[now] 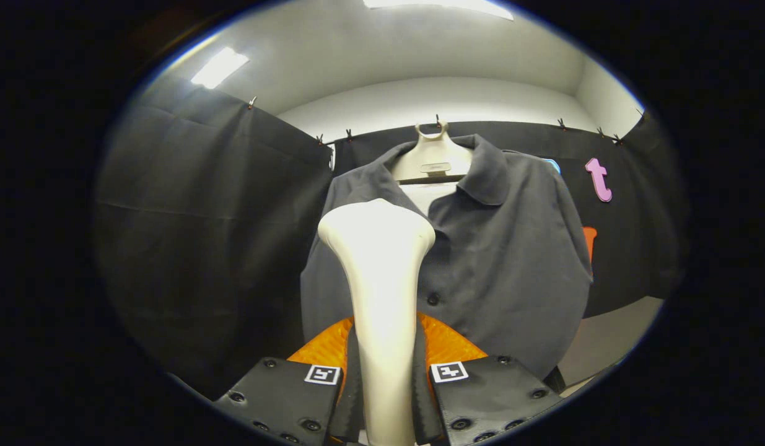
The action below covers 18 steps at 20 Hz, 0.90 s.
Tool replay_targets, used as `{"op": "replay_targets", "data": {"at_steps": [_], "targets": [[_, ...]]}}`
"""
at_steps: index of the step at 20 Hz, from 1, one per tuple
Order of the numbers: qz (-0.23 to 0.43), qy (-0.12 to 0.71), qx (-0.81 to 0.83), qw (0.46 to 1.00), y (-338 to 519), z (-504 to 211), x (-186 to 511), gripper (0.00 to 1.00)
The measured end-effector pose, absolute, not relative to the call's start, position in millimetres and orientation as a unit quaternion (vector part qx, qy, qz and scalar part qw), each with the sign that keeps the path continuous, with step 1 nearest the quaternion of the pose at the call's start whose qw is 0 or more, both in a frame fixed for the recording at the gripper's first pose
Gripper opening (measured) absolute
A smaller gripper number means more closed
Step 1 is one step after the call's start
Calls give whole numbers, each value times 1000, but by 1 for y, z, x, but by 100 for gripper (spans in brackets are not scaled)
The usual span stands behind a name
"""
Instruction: Iron the clothes twice with a garment steamer, once on the left side and once on the right side.
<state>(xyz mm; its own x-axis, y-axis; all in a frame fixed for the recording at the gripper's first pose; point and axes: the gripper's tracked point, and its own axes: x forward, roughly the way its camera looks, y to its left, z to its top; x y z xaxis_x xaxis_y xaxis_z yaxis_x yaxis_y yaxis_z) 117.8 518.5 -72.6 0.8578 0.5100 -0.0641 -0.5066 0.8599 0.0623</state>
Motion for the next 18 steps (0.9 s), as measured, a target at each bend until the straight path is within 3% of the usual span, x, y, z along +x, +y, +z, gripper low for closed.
{"op": "replay_targets", "data": {"at_steps": [8, 18], "targets": [[277, 55, 6, 959, 570, -81, 140, 39], [273, 69, -17, 959, 564, -114, 139, 39]]}}
